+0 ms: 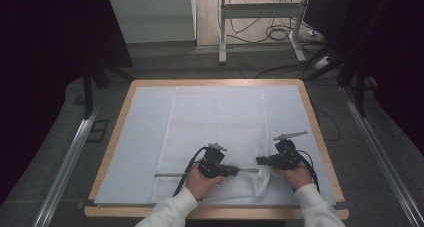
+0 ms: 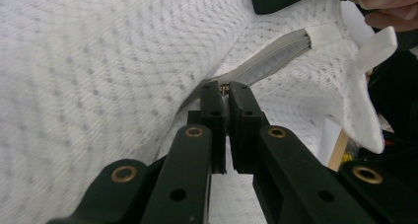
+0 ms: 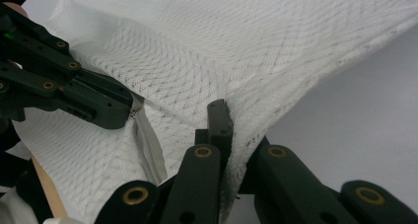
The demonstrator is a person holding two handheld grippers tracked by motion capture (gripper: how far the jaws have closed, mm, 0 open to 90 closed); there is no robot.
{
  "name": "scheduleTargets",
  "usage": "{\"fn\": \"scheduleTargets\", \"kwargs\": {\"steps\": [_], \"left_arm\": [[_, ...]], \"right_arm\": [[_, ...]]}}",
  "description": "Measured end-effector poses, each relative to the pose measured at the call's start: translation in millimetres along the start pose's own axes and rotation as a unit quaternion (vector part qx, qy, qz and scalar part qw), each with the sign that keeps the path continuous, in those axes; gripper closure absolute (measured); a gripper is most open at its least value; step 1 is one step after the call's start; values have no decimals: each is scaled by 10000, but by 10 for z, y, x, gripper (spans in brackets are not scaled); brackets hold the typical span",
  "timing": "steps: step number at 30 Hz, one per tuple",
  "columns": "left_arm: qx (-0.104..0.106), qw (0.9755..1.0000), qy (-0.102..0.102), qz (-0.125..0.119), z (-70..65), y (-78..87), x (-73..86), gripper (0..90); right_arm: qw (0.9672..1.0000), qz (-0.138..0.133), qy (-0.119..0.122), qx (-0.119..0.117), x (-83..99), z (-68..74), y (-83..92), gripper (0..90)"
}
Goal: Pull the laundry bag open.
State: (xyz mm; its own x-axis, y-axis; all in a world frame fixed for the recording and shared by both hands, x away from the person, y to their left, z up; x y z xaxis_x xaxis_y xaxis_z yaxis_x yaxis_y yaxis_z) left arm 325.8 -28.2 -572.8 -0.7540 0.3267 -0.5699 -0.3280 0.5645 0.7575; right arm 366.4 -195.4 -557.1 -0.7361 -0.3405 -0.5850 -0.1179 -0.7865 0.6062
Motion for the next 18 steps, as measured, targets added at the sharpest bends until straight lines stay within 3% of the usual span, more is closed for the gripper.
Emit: {"fn": "scheduleTargets", "kwargs": {"steps": [9, 18], "left_arm": [[29, 9999, 145, -10, 136, 81, 42, 868], [-5, 9999, 130, -27, 207, 164, 86, 868]], "right_arm": [[10000, -74, -48, 44, -6, -7, 11, 888], [9999, -113, 15, 36, -11, 25, 14, 888]]}}
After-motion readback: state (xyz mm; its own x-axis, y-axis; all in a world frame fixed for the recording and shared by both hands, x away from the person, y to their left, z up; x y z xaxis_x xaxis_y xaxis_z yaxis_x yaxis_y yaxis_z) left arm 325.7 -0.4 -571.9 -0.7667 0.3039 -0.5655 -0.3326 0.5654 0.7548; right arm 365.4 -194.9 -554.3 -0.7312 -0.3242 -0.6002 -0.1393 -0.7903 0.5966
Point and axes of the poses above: each handheld gripper's, and its own axes: y roughly backward along the jaws, x roughly out of its underside, z roughly to its left, the point moved 7 cm from there along -y, roughly forward along the jaws, and after that the axes turned 14 degrees about -x, right-handed, at the moved point
